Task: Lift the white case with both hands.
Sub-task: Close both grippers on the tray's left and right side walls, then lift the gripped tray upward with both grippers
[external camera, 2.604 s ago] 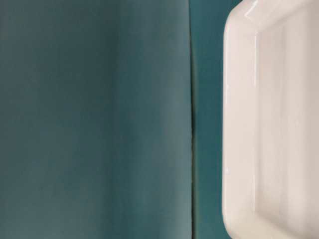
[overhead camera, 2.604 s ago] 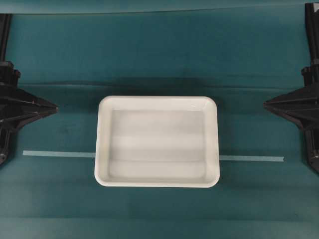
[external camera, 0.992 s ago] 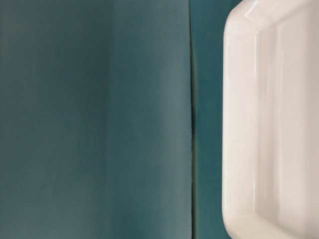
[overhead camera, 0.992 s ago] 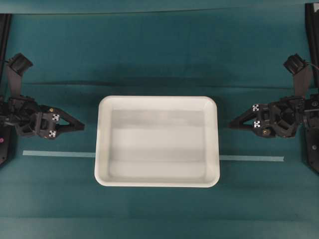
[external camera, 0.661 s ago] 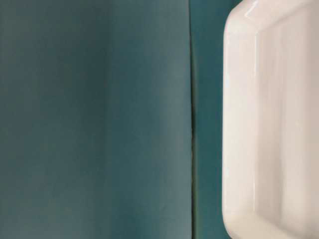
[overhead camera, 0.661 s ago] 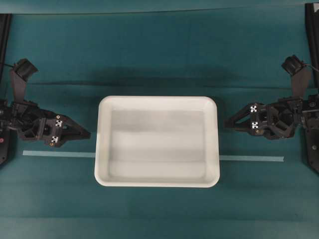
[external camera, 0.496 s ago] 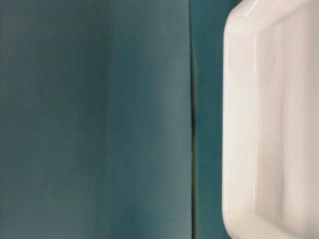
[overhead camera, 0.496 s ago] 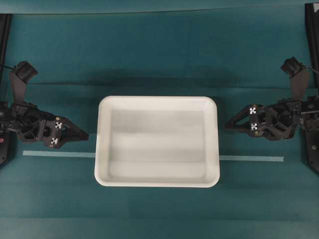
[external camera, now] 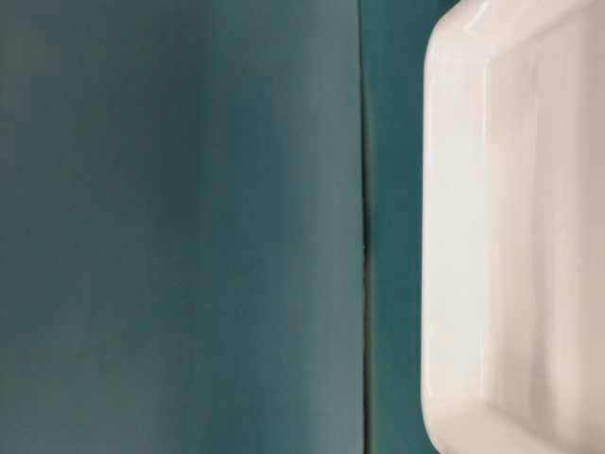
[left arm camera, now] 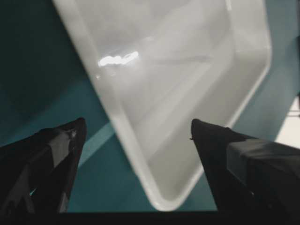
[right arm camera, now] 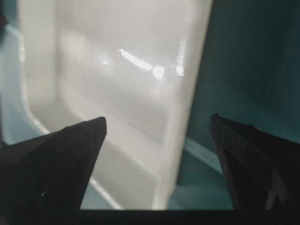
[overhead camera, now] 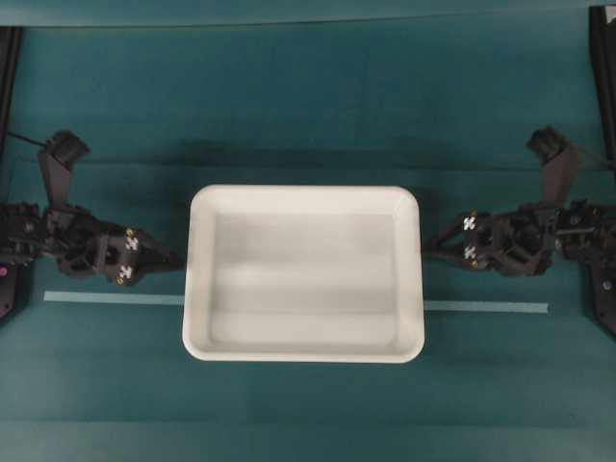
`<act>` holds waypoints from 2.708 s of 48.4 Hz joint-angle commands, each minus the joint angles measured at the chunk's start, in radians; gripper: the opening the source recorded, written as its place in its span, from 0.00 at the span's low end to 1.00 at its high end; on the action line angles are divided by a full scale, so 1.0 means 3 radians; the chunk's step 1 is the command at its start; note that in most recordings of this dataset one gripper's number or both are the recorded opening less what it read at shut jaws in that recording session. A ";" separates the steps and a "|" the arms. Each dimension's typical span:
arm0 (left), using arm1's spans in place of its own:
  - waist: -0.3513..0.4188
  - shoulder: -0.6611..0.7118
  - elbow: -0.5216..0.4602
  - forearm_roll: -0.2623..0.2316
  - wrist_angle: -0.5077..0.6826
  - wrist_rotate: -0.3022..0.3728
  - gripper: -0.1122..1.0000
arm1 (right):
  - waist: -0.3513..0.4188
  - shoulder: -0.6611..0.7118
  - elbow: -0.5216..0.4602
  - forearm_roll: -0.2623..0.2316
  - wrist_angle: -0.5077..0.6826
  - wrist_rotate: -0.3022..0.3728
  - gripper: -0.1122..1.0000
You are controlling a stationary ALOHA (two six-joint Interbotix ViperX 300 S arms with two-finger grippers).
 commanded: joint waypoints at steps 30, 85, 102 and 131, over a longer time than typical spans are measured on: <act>0.0000 0.0920 -0.0317 0.0005 -0.0424 0.0005 0.96 | 0.0148 0.0828 -0.0179 0.0010 -0.0547 0.0205 0.94; -0.0010 0.0905 -0.0394 0.0010 -0.0087 -0.0123 0.22 | 0.0072 0.0905 -0.0389 0.0087 0.0015 0.0205 0.20; -0.0082 0.0747 -0.0491 0.0010 0.0143 -0.0470 0.22 | 0.0046 0.0701 -0.0511 0.0087 0.0312 0.0225 0.20; -0.0143 -0.0276 -0.1028 0.0010 0.1503 -0.0808 0.17 | -0.0123 -0.0322 -0.0977 0.0082 0.1514 0.0230 0.20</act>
